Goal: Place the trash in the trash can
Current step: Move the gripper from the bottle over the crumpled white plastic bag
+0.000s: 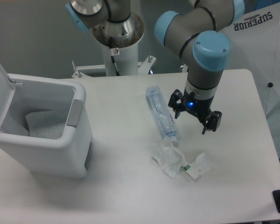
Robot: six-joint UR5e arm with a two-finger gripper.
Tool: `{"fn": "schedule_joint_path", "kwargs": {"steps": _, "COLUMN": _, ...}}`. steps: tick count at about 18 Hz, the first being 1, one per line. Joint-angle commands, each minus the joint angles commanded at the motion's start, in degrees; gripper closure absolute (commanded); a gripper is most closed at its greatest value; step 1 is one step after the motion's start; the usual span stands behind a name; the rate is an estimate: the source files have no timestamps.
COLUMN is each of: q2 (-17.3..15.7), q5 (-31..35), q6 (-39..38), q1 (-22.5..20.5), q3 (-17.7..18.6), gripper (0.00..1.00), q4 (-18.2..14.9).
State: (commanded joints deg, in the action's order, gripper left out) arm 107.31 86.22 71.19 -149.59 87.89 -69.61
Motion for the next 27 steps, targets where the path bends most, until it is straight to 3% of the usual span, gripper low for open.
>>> {"fn": "schedule_joint_path", "kwargs": {"steps": 6, "q2": 0.2, "q5": -1.2, "q6": -1.8, "q1": 1.8, "q3": 0.1, "gripper": 0.0, "q4": 0.0}}
{"fn": "schedule_joint_path", "kwargs": {"steps": 12, "q2": 2.5, "q5": -1.5, "q6": -18.7, "q1": 4.8, "q3": -0.4, "gripper": 0.0, "q4": 1.3}}
{"fn": "schedule_joint_path", "kwargs": {"steps": 20, "q2": 5.6, "q5": -2.1, "q6": -21.5, "q1": 9.1, "q3": -0.8, "gripper": 0.0, "q4": 1.6}}
{"fn": "schedule_joint_path", "kwargs": {"steps": 23, "q2": 6.1, "q5": -1.8, "q6": -26.6, "q1": 9.4, "q3": -0.8, "gripper": 0.0, "q4": 3.2}}
{"fn": "schedule_joint_path", "kwargs": {"steps": 27, "q2": 7.0, "q5": -1.1, "q6": -27.4, "q1": 9.4, "q3": -0.7, "gripper": 0.0, "q4": 5.4}}
